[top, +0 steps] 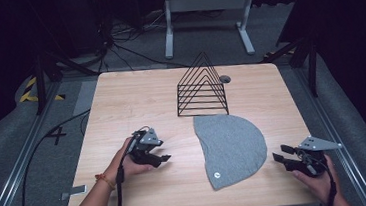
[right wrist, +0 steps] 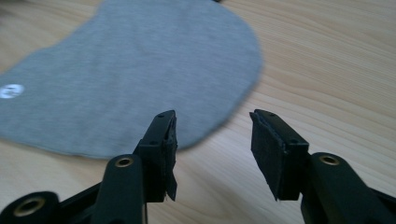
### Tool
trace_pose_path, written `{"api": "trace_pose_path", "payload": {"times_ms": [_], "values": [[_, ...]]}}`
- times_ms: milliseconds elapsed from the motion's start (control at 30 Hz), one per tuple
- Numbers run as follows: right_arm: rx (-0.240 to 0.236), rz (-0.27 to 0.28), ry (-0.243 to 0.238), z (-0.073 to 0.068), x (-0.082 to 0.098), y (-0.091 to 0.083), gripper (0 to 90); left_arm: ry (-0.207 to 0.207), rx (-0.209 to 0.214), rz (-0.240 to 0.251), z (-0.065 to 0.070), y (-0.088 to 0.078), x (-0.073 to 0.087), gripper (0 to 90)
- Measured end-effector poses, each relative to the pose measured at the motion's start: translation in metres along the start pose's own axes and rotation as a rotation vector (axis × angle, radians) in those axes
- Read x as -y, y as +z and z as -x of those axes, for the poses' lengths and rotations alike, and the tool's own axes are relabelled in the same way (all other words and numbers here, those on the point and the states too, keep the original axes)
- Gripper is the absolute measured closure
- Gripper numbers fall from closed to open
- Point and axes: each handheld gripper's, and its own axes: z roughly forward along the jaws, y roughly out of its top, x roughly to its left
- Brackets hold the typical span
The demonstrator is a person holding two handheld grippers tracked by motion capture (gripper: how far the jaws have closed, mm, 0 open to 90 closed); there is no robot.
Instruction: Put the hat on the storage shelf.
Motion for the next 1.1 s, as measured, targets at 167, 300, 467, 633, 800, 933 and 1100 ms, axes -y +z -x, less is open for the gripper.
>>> {"api": "trace_pose_path", "payload": {"times_ms": [167, 300, 467, 633, 800, 933, 1100], "values": [[-0.109, -0.015, -0.067, -0.033, -0.014, 0.018, 55.8, 0.023, 0.004, 0.035, -0.004, 0.020, -0.024, 43.4], [-0.186, -0.029, -0.122, -0.057, -0.021, 0.034, 55.2, 0.020, -0.003, 0.044, -0.007, 0.037, -0.042, 44.1], [-0.232, -0.031, -0.175, -0.077, -0.019, 0.050, 52.9, 0.016, -0.015, 0.040, -0.009, 0.056, -0.059, 42.9], [-0.249, -0.055, -0.203, -0.083, -0.015, 0.055, 52.8, -0.026, -0.096, 0.071, -0.010, 0.072, -0.080, 43.3], [-0.248, -0.089, -0.245, -0.085, -0.008, 0.062, 51.6, 0.022, -0.122, 0.039, -0.006, 0.096, -0.098, 43.6], [-0.243, -0.087, -0.248, -0.083, -0.007, 0.060, 50.9, 0.068, -0.108, -0.009, -0.008, 0.105, -0.097, 48.4], [-0.227, -0.086, -0.236, -0.071, -0.005, 0.057, 49.4, 0.029, -0.072, -0.041, -0.005, 0.098, -0.093, 52.3]]}}
